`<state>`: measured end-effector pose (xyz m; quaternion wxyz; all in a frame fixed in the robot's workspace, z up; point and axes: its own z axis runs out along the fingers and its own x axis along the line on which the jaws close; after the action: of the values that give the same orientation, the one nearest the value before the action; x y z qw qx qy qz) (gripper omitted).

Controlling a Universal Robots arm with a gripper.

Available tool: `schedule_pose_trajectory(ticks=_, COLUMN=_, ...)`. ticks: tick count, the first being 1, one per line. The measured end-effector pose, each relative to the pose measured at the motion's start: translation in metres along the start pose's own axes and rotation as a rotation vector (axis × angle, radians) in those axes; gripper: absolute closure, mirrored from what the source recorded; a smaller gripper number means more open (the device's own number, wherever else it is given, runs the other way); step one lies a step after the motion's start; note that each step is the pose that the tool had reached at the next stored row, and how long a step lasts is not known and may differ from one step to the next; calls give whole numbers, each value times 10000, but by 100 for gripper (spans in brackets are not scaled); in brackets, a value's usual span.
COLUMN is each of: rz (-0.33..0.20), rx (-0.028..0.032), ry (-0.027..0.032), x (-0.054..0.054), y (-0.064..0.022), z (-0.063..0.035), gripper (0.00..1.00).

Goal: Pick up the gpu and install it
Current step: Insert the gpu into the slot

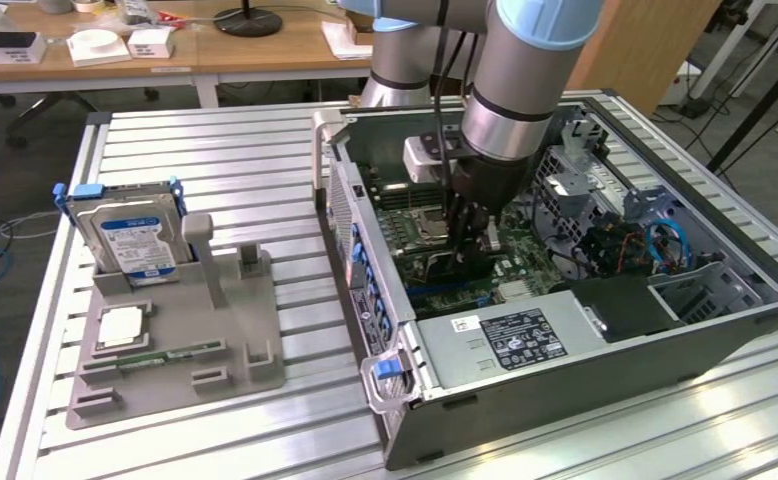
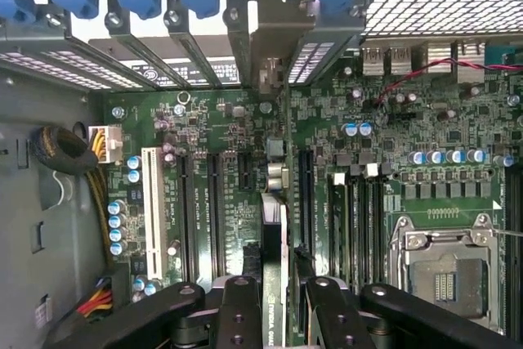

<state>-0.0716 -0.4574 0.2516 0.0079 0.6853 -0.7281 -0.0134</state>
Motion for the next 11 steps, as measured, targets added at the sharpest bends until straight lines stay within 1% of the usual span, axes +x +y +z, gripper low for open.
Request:
schedule_pose_trajectory(ticks=6, rz=0, rx=0, ry=-1, x=5, y=0, z=43, gripper=74)
schedule_pose_trajectory(ticks=8, rz=0, rx=0, ry=-3, x=5, y=0, z=43, gripper=74)
schedule_pose_trajectory(ticks=11, rz=1, rx=11, ry=-28, x=1, y=1, z=19, gripper=74)
